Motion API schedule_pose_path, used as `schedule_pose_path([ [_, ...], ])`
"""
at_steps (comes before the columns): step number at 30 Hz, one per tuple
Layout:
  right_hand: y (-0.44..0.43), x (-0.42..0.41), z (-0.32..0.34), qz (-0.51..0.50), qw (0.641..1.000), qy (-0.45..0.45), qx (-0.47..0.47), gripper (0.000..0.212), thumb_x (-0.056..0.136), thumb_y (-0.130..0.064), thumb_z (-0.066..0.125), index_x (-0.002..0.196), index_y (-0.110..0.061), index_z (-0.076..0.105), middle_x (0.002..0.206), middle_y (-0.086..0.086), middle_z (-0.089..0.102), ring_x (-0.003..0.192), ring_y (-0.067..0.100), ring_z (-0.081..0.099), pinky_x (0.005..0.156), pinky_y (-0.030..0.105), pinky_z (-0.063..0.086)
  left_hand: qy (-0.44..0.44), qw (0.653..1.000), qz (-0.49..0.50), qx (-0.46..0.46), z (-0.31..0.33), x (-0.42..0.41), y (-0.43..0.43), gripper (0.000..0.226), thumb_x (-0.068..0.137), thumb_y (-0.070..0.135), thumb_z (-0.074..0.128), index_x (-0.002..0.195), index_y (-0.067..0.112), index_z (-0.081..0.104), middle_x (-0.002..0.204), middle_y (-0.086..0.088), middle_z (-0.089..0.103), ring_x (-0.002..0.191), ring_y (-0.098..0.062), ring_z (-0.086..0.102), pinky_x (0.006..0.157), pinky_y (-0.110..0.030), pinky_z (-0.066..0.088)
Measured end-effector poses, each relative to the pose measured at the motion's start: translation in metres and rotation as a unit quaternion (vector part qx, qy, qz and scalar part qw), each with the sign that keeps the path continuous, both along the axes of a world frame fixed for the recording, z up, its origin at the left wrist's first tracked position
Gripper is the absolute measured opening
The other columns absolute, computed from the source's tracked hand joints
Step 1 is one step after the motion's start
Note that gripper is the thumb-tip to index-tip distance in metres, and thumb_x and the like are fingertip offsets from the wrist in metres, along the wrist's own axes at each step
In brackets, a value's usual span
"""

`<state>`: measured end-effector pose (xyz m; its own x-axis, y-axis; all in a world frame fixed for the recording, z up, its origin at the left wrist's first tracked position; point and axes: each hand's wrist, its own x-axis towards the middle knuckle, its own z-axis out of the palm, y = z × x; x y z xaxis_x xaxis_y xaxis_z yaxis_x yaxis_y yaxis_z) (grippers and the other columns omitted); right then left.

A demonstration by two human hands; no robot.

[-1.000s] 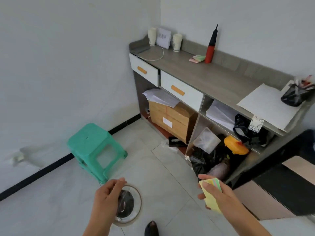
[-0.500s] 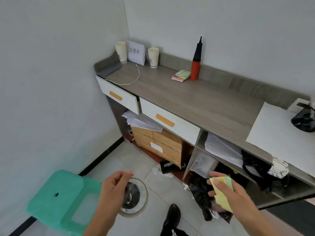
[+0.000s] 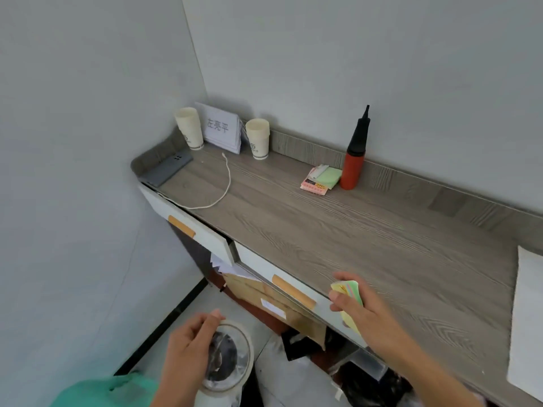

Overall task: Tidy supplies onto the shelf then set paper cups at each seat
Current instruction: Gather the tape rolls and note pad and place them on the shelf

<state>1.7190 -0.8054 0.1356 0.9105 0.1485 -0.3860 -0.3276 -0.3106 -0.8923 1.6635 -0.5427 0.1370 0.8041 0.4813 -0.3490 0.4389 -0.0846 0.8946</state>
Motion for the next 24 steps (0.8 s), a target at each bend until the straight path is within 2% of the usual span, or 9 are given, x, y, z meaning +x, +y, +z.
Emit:
schedule_pose_path([
  [2,0.006,0.025,-0.003,-0.004,0.998,-0.031,-0.056,0.032,0.089,-0.045,0.058,0.12,-0.04,0.051,0.104,-0.009,0.059,0.094,0.011,0.059,0.085,0.033,0.05,-0.002,1.0,-0.01,-0.015,-0.002,0.036,0.009,0.028,0.092,0.018,0.058,0.073,0.002,0.071,0.05,-0.004,0.066,0.056,-0.017,0.061,0.056,-0.027,0.046],
  [4,0.013,0.063,-0.004,0.01,0.987,-0.079,-0.141,0.043,0.089,-0.049,0.056,0.13,-0.035,0.046,0.107,-0.011,0.057,0.091,0.008,0.055,0.075,0.023,0.045,-0.011,0.999,-0.024,-0.029,-0.005,0.076,0.019,0.029,0.092,0.018,0.059,0.07,0.004,0.072,0.054,-0.005,0.068,0.059,-0.02,0.061,0.057,-0.028,0.046],
  [5,0.018,0.086,-0.005,0.013,0.976,-0.113,-0.185,0.049,0.089,-0.051,0.056,0.134,-0.034,0.043,0.114,-0.01,0.055,0.096,0.008,0.052,0.076,0.021,0.041,-0.016,0.999,-0.035,-0.037,-0.007,0.096,0.025,0.029,0.092,0.018,0.059,0.069,0.005,0.072,0.057,-0.008,0.069,0.06,-0.02,0.063,0.057,-0.028,0.047],
  [7,0.029,0.139,-0.006,0.012,0.946,-0.187,-0.266,0.058,0.088,-0.051,0.057,0.14,-0.031,0.039,0.128,-0.007,0.047,0.111,0.009,0.044,0.089,0.024,0.036,-0.023,0.997,-0.06,-0.047,-0.009,0.138,0.036,0.028,0.091,0.017,0.06,0.068,0.006,0.073,0.065,-0.017,0.07,0.062,-0.02,0.064,0.056,-0.026,0.05],
  [10,0.052,0.221,-0.001,0.017,0.889,-0.262,-0.374,0.065,0.086,-0.049,0.06,0.142,-0.025,0.035,0.135,-0.003,0.044,0.121,0.018,0.041,0.096,0.034,0.041,-0.03,0.992,-0.117,-0.047,-0.006,0.198,0.05,0.026,0.09,0.016,0.061,0.07,0.005,0.073,0.063,-0.02,0.062,0.061,-0.02,0.057,0.059,-0.028,0.045],
  [15,0.066,0.333,-0.018,0.069,0.796,-0.272,-0.536,0.068,0.08,-0.048,0.063,0.138,-0.022,0.039,0.138,0.004,0.047,0.123,0.026,0.045,0.096,0.042,0.04,-0.01,0.977,-0.205,-0.056,-0.01,0.278,0.069,0.027,0.09,0.022,0.061,0.075,0.002,0.071,0.06,-0.009,0.058,0.06,-0.015,0.053,0.06,-0.028,0.041],
  [18,0.062,0.357,-0.03,0.084,0.755,-0.239,-0.605,0.065,0.08,-0.045,0.065,0.137,-0.021,0.044,0.142,0.005,0.045,0.128,0.027,0.042,0.1,0.046,0.038,-0.004,0.966,-0.254,-0.047,-0.018,0.307,0.076,0.028,0.091,0.024,0.061,0.078,0.0,0.07,0.061,-0.01,0.055,0.059,-0.014,0.051,0.056,-0.02,0.041],
  [21,0.062,0.348,-0.04,0.063,0.736,-0.245,-0.628,0.052,0.075,-0.04,0.071,0.121,-0.019,0.06,0.134,0.009,0.055,0.12,0.031,0.052,0.092,0.048,0.046,0.012,0.96,-0.273,-0.063,-0.024,0.325,0.08,0.031,0.091,0.019,0.06,0.079,-0.009,0.066,0.06,-0.014,0.047,0.052,-0.012,0.045,0.045,-0.013,0.035],
  [24,0.059,0.336,-0.052,0.055,0.739,-0.266,-0.616,0.038,0.073,-0.033,0.077,0.108,-0.018,0.071,0.117,0.008,0.067,0.105,0.03,0.063,0.075,0.043,0.057,0.022,0.959,-0.277,-0.056,-0.032,0.337,0.079,0.026,0.089,0.014,0.063,0.073,-0.007,0.068,0.058,-0.014,0.053,0.049,-0.008,0.048,0.045,-0.013,0.037],
])
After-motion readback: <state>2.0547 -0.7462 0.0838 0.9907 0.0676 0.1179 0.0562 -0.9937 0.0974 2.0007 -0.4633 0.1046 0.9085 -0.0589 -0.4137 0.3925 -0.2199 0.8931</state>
